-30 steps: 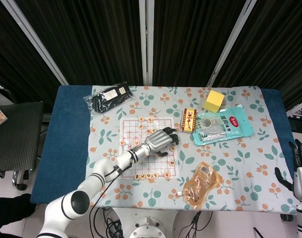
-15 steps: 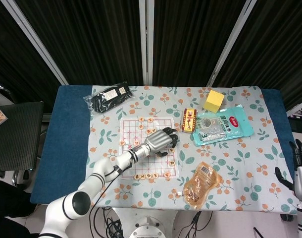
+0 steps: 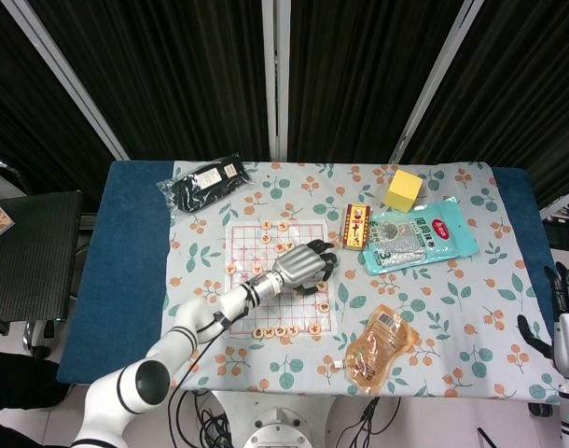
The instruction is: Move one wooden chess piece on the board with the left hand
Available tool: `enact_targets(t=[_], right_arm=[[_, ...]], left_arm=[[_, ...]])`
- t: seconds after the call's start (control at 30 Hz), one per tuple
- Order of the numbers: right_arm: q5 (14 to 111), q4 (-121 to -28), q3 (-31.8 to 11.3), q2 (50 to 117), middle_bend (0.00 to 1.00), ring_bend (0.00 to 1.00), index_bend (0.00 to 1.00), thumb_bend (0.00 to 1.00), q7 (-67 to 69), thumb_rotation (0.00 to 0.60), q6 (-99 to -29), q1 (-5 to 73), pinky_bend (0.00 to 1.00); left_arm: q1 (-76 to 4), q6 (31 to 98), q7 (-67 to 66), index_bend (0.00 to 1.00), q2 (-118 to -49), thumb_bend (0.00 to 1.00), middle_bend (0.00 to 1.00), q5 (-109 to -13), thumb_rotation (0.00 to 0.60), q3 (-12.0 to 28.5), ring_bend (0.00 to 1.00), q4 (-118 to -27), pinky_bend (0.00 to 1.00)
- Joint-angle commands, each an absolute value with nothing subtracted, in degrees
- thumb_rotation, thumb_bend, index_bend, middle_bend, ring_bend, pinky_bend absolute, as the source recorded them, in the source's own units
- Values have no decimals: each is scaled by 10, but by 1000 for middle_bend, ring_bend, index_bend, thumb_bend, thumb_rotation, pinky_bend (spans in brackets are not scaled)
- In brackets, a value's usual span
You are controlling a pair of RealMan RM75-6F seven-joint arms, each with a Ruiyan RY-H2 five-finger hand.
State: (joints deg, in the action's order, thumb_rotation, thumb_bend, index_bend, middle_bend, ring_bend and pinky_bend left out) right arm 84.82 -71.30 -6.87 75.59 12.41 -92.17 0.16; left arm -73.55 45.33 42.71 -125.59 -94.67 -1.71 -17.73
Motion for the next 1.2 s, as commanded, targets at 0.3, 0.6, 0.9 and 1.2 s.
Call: enact_targets(t=[0.3,0.6,0.9,1.2], right_arm=[[852,-712,-68,755,0,0,0,245,127,600,-925,1,0],[852,-711,-68,755,0,0,0,245,129,600,-922,3,0],[847,-706,-68,756,0,0,0,245,133,600,-919,1,0],[847,-704,-68,756,0,0,0,245,135,600,-916,3,0]], left_arm=[[-750,439,442,510,-1239,335,195,-925,600,4,44,-179,114],[-758,409,427,518,-1255,334,196,-895,600,30,44,-157,108],[-753,394,423,521,-1268,334,196,-890,600,28,43,-146,108],[-762,388,423,522,-1279,334,198,-886,600,31,43,-134,108]])
